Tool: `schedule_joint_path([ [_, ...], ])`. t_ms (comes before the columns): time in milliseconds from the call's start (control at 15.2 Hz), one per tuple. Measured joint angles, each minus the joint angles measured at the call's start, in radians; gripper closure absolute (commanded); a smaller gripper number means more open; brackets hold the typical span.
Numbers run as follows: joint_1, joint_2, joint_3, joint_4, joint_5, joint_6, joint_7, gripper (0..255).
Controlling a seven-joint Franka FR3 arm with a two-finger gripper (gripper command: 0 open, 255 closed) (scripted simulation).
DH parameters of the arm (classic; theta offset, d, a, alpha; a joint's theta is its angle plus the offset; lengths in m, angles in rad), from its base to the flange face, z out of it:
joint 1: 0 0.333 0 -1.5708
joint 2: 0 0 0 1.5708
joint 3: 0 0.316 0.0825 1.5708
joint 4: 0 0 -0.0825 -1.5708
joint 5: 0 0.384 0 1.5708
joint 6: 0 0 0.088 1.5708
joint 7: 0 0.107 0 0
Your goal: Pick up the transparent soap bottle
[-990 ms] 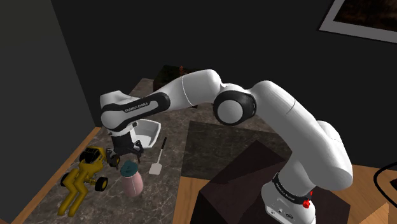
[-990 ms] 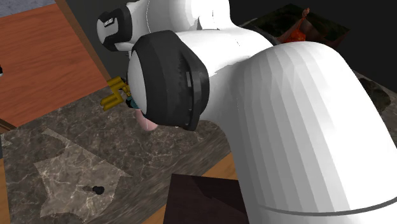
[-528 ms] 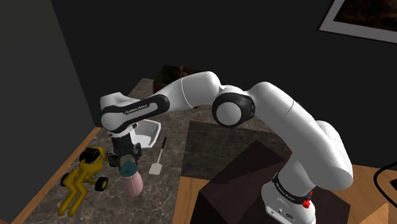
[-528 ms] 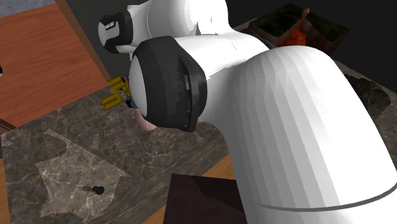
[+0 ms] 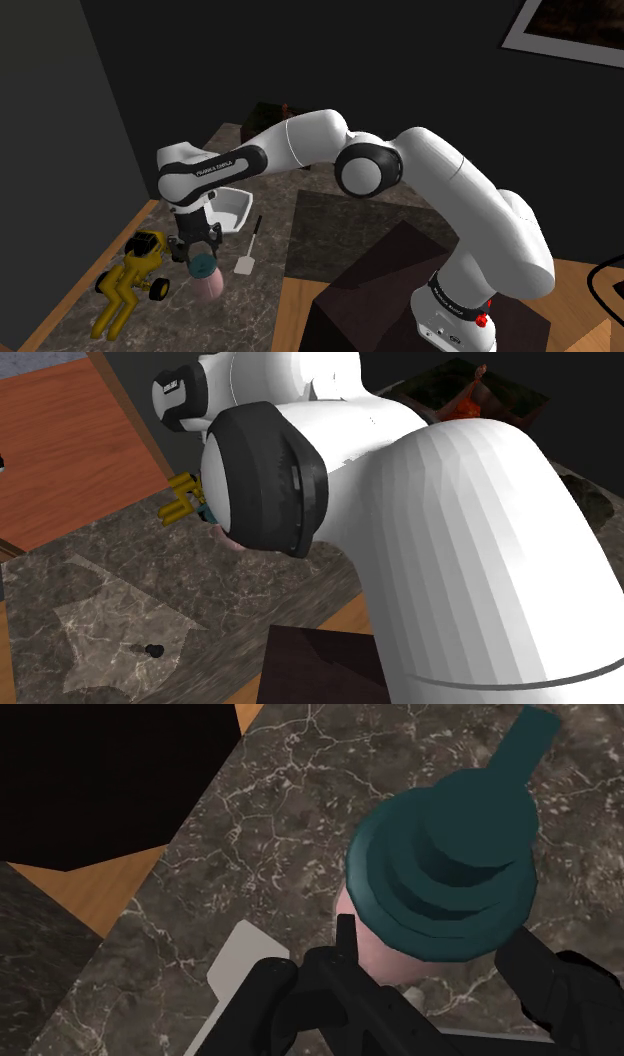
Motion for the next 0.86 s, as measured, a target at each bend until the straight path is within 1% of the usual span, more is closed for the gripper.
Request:
schedule_joint_path([
  [396, -0.008, -0.06, 0.007, -0.029, 0.006, -0.03, 0.01, 255],
  [858, -0.014, -0.111, 0.014, -0.031, 0.012, -0.078, 0.02, 255],
])
